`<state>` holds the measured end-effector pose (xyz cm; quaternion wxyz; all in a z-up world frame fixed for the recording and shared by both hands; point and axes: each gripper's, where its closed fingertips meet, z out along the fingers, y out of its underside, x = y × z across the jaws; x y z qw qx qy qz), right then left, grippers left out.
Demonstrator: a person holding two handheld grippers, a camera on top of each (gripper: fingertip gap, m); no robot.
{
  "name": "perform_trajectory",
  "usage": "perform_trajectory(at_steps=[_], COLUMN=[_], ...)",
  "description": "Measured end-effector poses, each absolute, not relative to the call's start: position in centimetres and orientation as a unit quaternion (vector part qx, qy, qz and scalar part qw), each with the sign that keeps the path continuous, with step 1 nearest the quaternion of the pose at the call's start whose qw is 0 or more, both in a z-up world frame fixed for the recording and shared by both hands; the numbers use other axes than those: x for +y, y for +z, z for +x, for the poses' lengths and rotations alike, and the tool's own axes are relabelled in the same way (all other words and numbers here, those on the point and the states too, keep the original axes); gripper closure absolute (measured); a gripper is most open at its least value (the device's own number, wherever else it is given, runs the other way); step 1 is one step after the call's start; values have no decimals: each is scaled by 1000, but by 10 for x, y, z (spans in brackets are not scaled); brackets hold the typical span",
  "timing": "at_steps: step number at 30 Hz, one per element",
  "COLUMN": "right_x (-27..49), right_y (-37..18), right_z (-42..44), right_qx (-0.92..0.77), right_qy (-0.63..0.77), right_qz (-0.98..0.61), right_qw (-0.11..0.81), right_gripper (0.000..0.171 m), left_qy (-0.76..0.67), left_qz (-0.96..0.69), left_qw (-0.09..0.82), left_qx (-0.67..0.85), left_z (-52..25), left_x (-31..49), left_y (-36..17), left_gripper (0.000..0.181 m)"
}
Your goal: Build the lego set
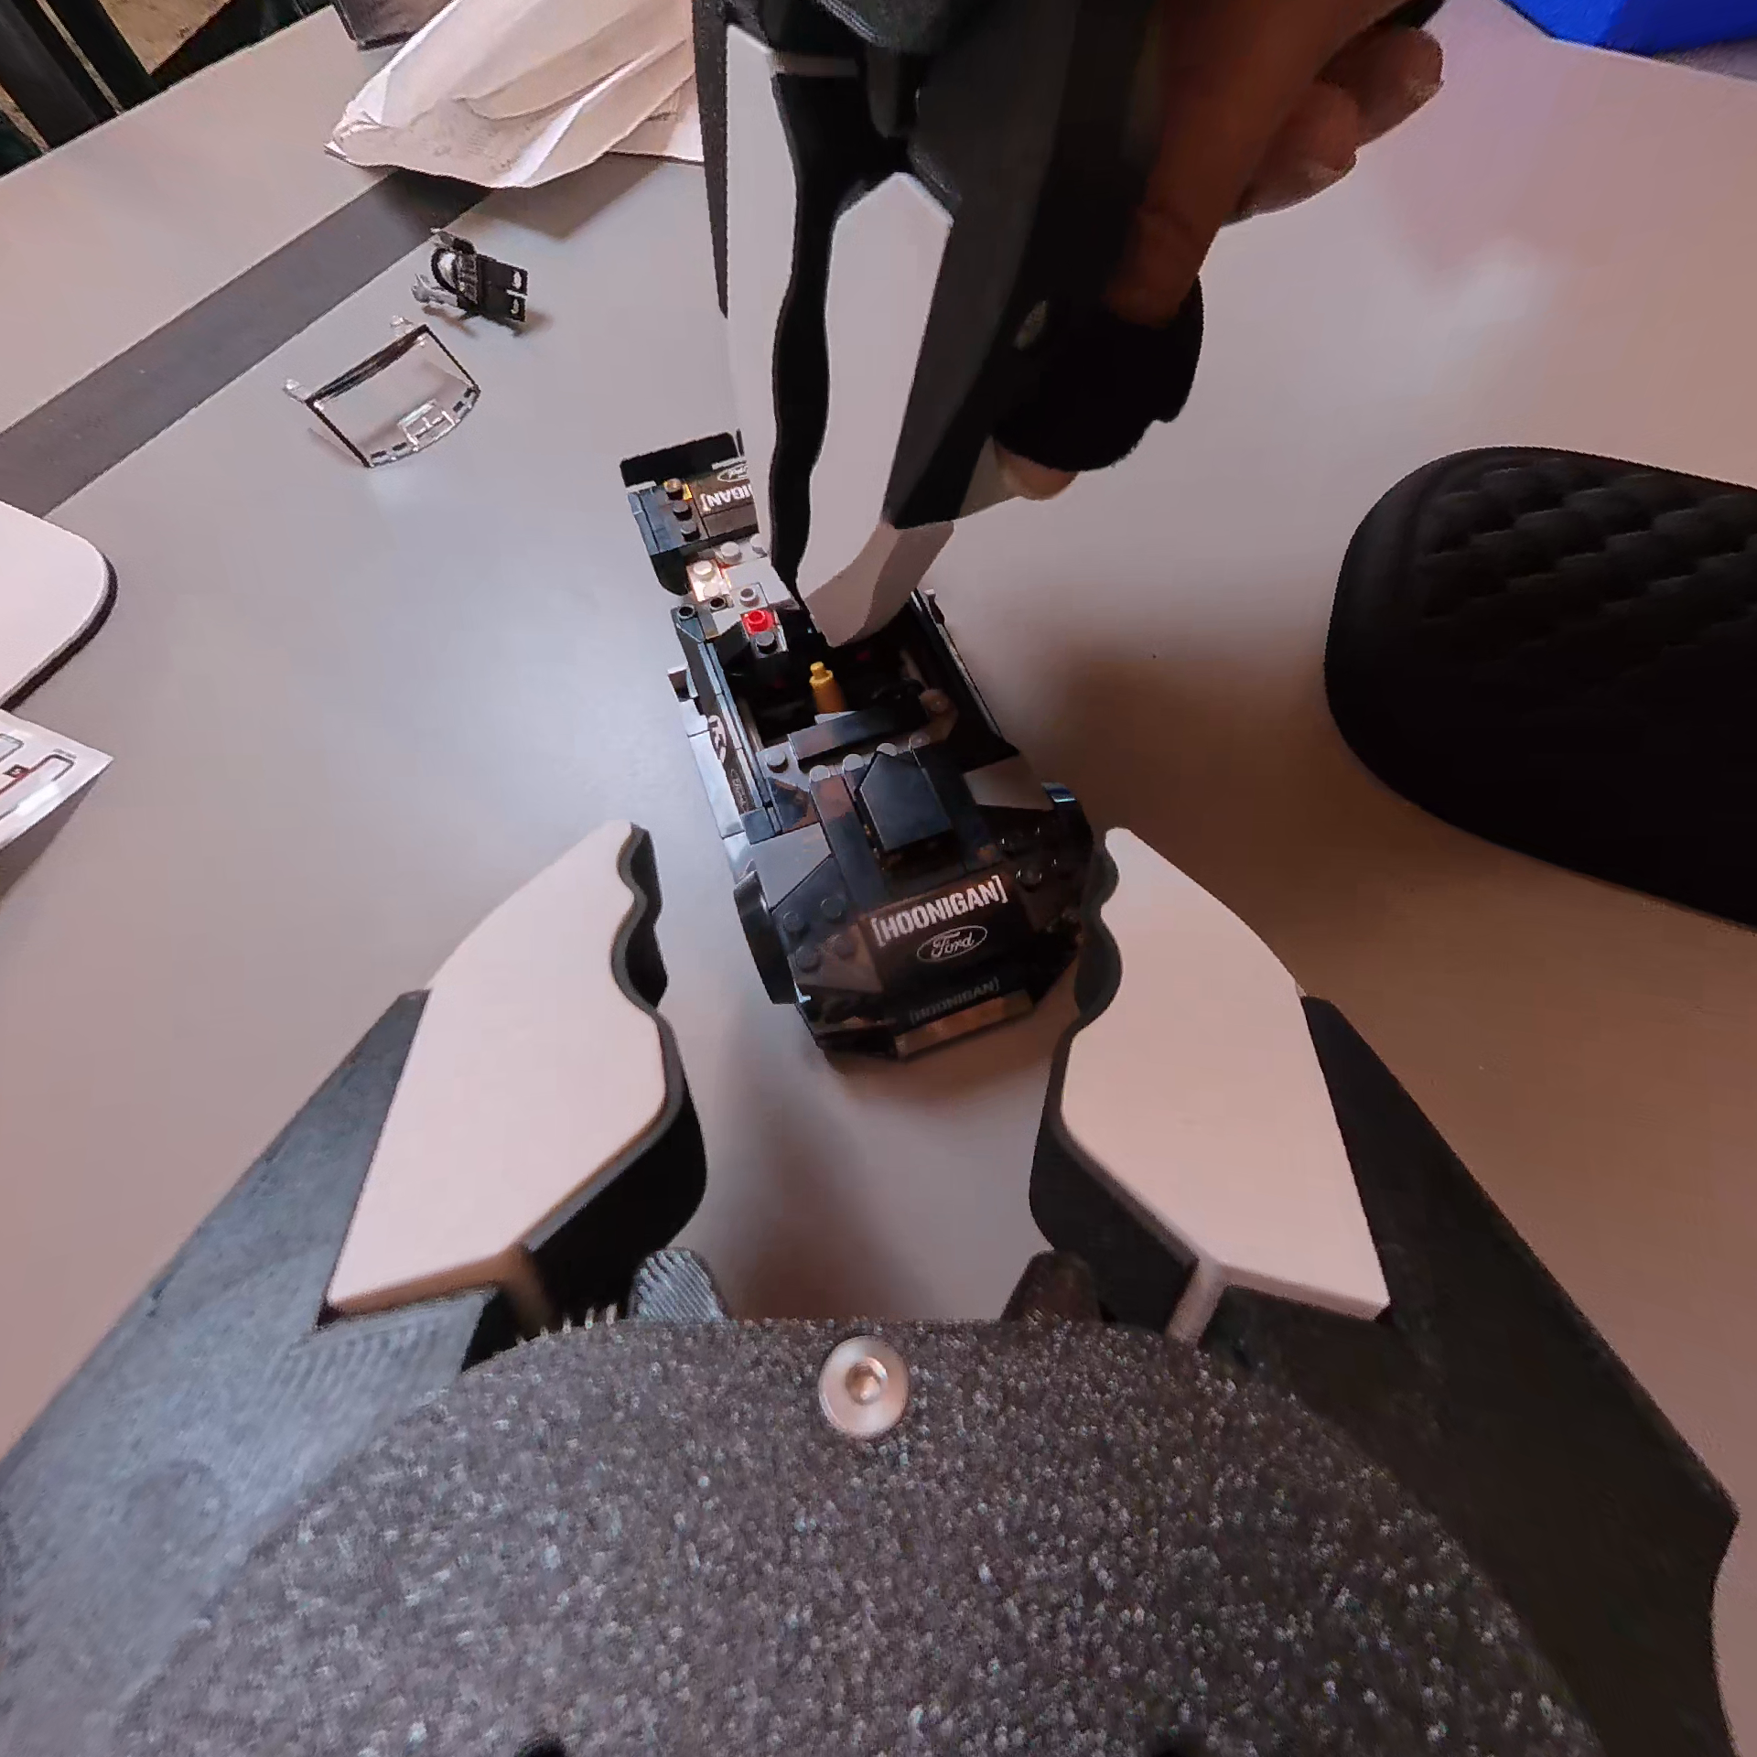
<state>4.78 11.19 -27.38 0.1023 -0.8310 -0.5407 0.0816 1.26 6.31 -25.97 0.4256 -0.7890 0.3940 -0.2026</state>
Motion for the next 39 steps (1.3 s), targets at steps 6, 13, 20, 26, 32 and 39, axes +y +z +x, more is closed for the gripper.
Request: perform_trajectory(at_steps=[6, 13, 20, 26, 32, 39], right_x=[114, 114, 114, 115, 116, 118], right_y=[-273, -273, -273, -274, -275, -275], right_z=[48, 48, 47, 45, 44, 46], right_qx=[-519, -519, -523, -521, -523, -518], right_qy=[115, 117, 124, 144, 151, 151], right_qz=[-841, -840, -837, -835, -832, -834], right_qw=[101, 106, 106, 108, 107, 113], right_gripper=[163, 163, 162, 162, 162, 162], left_qy=[-201, -276, -316, -316, -286, -272], left_qz=[-787, -775, -710, -681, -681, -679], left_qw=[430, 417, 371, 343, 330, 333], left_qx=[395, 387, 508, 565, 587, 596], left_z=[12, 5, 30, 40, 42, 43], left_x=[65, 103, 123, 121, 124, 127], left_y=[-258, -238, -253, -256, -270, -270], left_gripper=[96, 144, 170, 173, 171, 172])
